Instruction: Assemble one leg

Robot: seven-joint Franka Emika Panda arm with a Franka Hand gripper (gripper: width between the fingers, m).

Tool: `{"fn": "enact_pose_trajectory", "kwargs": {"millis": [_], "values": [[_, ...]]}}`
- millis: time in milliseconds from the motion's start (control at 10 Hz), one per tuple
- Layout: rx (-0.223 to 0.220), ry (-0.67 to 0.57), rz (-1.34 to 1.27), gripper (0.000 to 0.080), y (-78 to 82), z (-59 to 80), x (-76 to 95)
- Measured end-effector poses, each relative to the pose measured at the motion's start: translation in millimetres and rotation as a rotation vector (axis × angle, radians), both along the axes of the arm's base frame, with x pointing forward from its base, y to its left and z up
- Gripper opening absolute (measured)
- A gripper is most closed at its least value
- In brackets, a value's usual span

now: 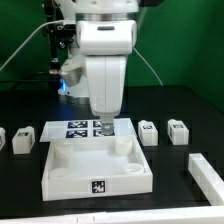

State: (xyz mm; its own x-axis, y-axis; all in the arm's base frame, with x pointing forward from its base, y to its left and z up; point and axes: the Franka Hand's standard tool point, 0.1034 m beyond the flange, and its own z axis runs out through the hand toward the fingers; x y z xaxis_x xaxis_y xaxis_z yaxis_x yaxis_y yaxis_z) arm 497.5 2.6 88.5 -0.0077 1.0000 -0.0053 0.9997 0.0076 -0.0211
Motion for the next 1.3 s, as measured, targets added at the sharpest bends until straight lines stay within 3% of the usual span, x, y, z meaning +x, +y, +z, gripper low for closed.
{"fn": "enact_pose_trajectory", "kwargs": {"millis": [100,500,600,800,1000,1300], "values": [[0.002,0.013,0.072,0.0650,-6.0,-1.9,-1.2],[0.003,0.018,0.064,0.0650,-5.1,-3.9,-2.9],[0.004,0.022,0.063,0.0650,-5.7,-10.2,-11.7],[0.009,0.028,0.060,0.0650,-8.4,-27.5,-50.4],[0.022,0.027,0.043,0.0650,-11.6,-54.0,-78.5],[0.035,0.043,0.026,0.0650,-14.5,-78.4,-83.0]]}}
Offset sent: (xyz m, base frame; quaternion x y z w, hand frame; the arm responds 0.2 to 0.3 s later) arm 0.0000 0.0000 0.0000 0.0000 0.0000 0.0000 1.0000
